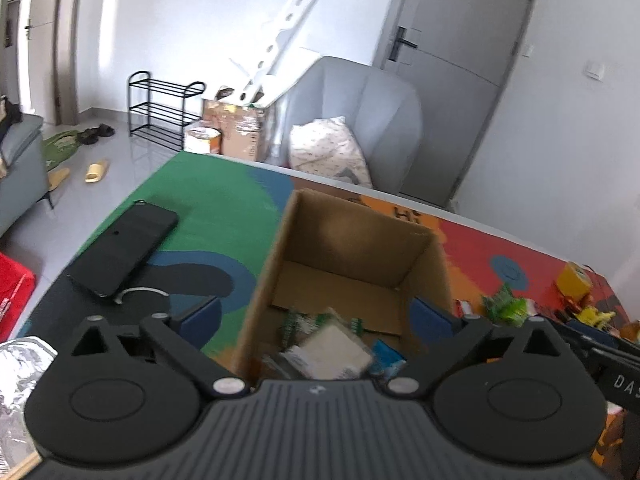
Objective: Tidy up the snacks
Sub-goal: 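Carry both bags over the cardboard box and open both tools to drop them, then move both tools back from the box to the snack pile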
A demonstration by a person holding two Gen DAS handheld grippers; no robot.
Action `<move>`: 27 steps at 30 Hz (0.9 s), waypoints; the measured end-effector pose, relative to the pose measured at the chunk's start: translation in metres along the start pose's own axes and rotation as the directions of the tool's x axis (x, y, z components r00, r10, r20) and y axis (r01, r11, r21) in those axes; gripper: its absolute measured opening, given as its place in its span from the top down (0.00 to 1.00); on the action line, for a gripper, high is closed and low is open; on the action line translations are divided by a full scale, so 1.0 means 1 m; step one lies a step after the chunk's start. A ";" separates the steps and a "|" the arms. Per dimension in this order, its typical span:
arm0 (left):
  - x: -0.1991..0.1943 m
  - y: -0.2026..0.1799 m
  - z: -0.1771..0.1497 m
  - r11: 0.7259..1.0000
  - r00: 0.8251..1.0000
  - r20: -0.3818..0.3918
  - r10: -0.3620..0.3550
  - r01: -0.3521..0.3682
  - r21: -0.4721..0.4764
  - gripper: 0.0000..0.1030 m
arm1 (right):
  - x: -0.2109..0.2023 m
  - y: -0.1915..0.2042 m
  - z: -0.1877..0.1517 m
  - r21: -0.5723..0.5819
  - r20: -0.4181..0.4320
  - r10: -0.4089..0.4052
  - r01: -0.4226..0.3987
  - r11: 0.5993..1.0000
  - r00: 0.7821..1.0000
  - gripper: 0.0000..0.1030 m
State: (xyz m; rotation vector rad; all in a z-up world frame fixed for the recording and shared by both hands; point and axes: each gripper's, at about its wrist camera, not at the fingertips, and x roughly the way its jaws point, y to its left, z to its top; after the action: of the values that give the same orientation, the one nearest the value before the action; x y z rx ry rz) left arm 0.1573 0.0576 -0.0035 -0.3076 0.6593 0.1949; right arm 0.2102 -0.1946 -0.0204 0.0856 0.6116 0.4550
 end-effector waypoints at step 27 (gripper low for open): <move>-0.017 -0.099 -0.032 0.970 0.988 0.000 -0.156 0.154 0.188 0.00 | -0.040 -0.081 -0.020 0.115 -0.002 -0.097 0.096 0.989 0.995 0.04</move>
State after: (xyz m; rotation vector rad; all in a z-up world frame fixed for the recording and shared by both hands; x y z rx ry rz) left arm 0.1532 -0.0473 0.0043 -0.1750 0.6311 -0.0150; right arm 0.2005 -0.2860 -0.0325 0.1654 0.6351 0.3258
